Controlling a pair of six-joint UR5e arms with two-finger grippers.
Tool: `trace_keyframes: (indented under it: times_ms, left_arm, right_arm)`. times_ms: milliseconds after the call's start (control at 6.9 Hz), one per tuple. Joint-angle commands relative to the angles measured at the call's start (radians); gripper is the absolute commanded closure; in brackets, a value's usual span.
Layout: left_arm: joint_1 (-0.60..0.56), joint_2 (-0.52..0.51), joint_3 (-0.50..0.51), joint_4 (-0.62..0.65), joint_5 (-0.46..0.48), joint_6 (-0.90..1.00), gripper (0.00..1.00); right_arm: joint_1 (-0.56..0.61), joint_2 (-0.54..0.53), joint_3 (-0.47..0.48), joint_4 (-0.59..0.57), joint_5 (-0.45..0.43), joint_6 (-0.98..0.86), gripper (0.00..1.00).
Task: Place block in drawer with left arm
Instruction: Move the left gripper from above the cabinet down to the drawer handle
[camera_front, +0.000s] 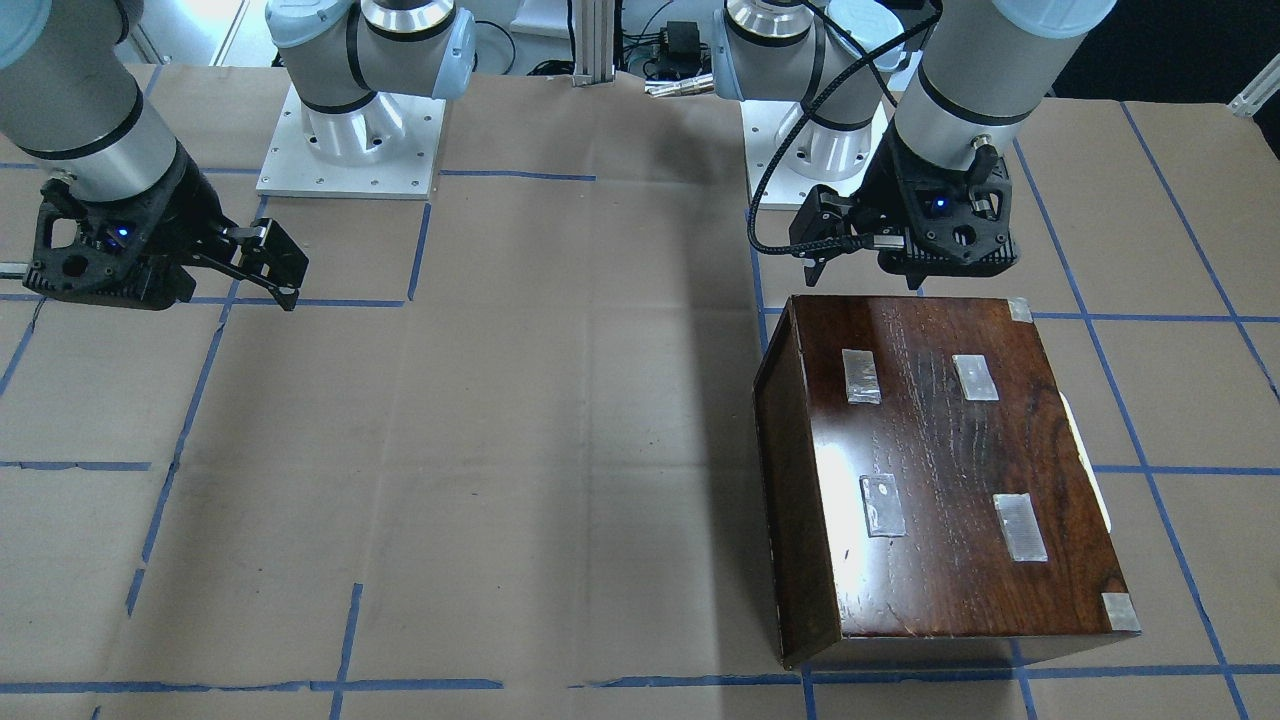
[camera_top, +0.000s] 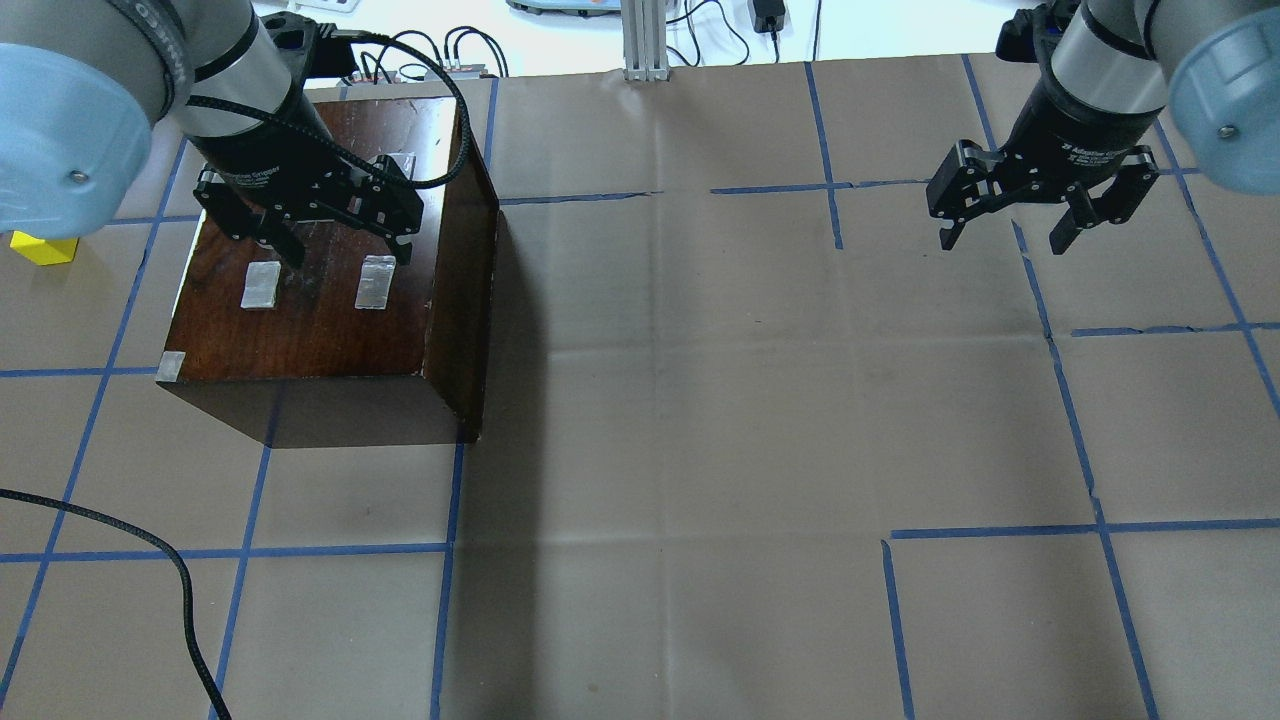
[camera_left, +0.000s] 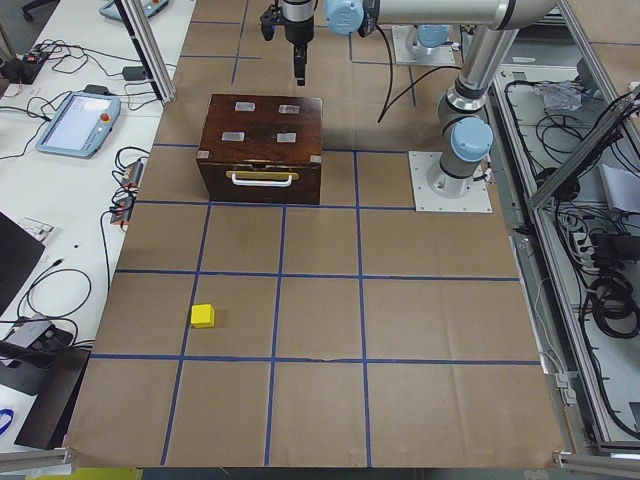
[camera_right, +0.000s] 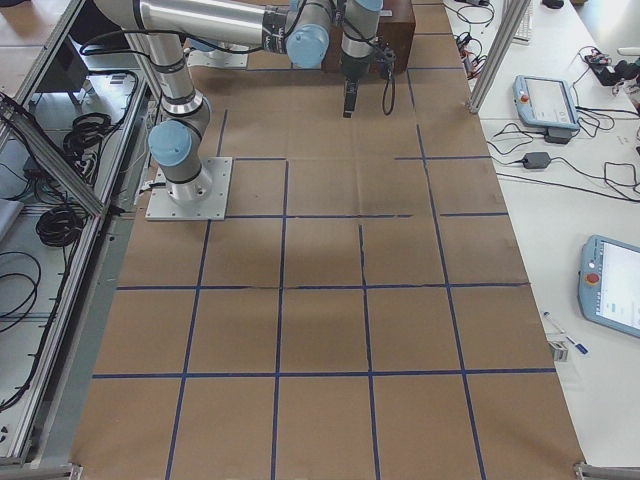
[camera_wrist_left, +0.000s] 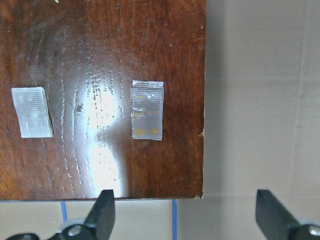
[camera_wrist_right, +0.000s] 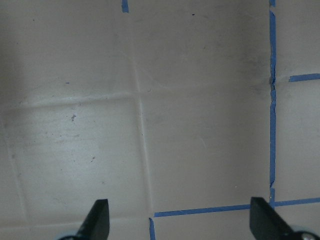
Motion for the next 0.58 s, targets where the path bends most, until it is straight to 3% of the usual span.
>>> trace_keyframes:
  times_ms: [0, 435]
  left_arm:
    - [0.026, 0.008, 0.01, 0.002, 0.0, 0.03, 0.0]
    - [0.243, 0.01, 0.013, 0.002, 0.0, 0.149, 0.0]
  right_arm:
    - [0.0, 0.0, -0.001, -0.001, 0.0, 0.0, 0.0]
    - [0.0, 0.0, 0.0, 0.001, 0.0, 0.0, 0.0]
